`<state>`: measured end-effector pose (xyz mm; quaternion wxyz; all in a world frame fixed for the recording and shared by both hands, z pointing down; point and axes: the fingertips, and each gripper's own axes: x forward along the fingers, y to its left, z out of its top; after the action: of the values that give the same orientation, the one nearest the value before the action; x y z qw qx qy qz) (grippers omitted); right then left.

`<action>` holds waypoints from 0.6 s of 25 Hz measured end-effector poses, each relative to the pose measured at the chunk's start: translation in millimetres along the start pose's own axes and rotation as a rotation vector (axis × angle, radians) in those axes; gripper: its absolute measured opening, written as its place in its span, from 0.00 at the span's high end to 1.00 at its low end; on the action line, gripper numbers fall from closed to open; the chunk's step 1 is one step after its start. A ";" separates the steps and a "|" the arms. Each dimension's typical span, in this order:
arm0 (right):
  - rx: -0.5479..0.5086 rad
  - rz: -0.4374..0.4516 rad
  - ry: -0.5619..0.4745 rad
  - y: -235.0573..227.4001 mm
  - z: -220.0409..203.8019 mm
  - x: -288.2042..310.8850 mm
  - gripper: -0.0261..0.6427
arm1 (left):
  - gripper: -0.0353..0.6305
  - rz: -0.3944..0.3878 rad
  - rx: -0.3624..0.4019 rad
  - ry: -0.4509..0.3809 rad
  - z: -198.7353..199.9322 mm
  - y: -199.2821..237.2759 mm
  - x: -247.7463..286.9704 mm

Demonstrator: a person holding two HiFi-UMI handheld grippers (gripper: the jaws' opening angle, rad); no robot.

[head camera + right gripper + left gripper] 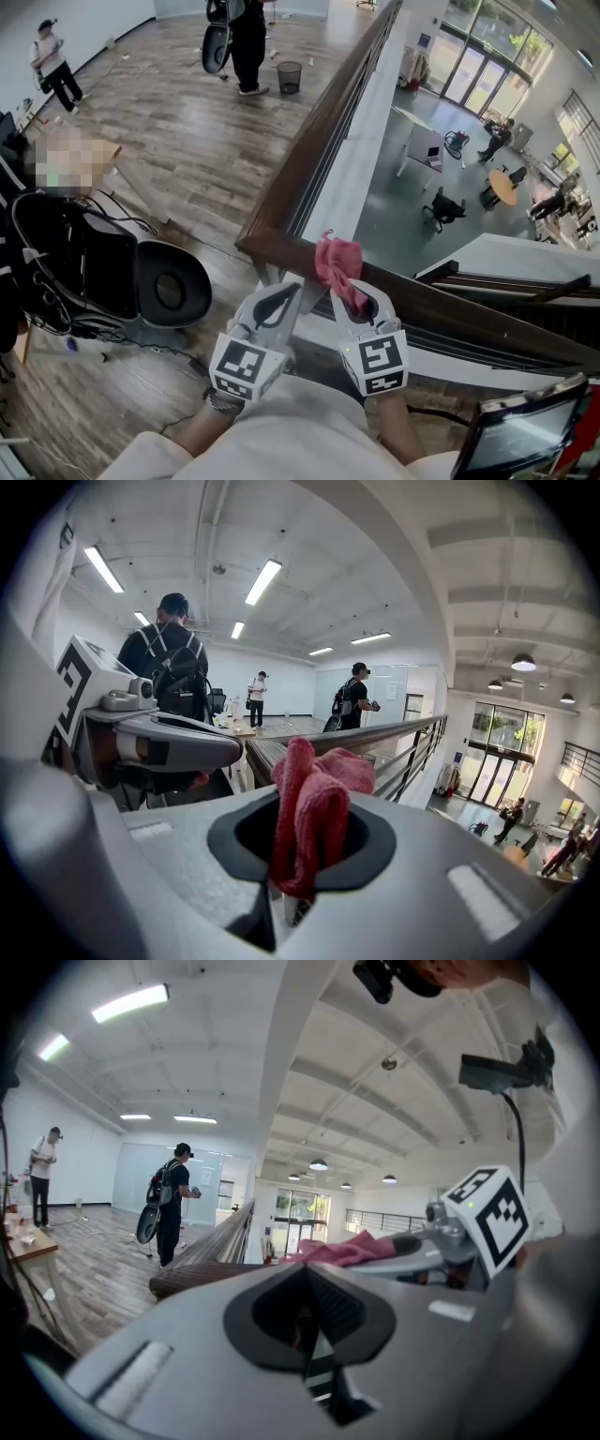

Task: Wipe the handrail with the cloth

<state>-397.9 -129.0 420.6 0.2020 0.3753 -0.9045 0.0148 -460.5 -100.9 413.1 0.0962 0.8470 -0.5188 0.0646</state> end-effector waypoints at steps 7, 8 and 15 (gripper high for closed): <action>0.015 -0.007 -0.003 -2.6 -0.9 0.6 0.87 | 0.94 -0.006 0.005 0.000 2.8 4.6 2.7; 0.015 -0.007 -0.005 -3.0 0.2 0.1 0.87 | 0.94 -0.007 0.006 0.002 3.6 4.3 2.9; 0.023 -0.006 -0.003 -1.2 -3.6 -2.1 0.87 | 0.94 -0.010 0.011 0.003 0.3 0.8 1.3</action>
<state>-394.4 -127.8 423.0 0.1962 0.3803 -0.9035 0.0241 -460.6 -102.4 413.1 0.0926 0.8499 -0.5142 0.0682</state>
